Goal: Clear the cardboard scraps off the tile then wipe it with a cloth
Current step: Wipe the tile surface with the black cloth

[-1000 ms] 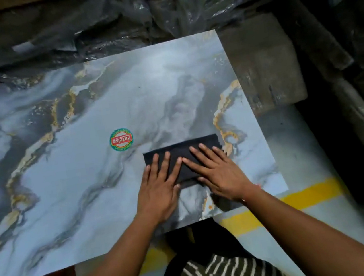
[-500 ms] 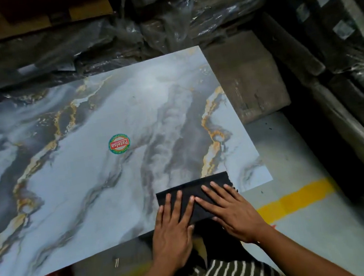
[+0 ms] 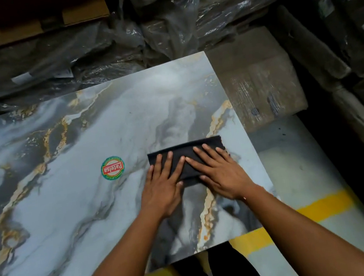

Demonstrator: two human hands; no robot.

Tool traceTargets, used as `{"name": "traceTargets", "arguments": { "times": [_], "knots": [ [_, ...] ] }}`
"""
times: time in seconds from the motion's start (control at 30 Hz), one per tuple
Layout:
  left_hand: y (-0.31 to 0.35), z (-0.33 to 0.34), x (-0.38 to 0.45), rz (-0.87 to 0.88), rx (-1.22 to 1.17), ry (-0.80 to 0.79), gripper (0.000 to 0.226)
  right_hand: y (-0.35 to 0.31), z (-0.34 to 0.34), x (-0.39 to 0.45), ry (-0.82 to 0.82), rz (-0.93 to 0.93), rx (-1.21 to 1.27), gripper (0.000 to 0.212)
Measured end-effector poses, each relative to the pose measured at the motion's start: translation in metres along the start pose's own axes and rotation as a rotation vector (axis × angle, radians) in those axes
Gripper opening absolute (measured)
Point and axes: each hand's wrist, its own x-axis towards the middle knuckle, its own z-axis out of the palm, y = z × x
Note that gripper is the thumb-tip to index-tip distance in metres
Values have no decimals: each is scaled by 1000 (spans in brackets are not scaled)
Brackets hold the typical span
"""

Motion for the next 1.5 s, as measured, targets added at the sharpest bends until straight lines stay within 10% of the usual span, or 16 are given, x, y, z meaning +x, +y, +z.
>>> {"name": "traceTargets", "arguments": {
  "times": [0.83, 1.5],
  "knots": [
    [-99, -133, 320, -69, 4, 40, 62, 158, -117, 308, 54, -36, -45, 58],
    [34, 10, 21, -1, 73, 43, 73, 45, -6, -9, 15, -32, -61, 61]
  ]
}}
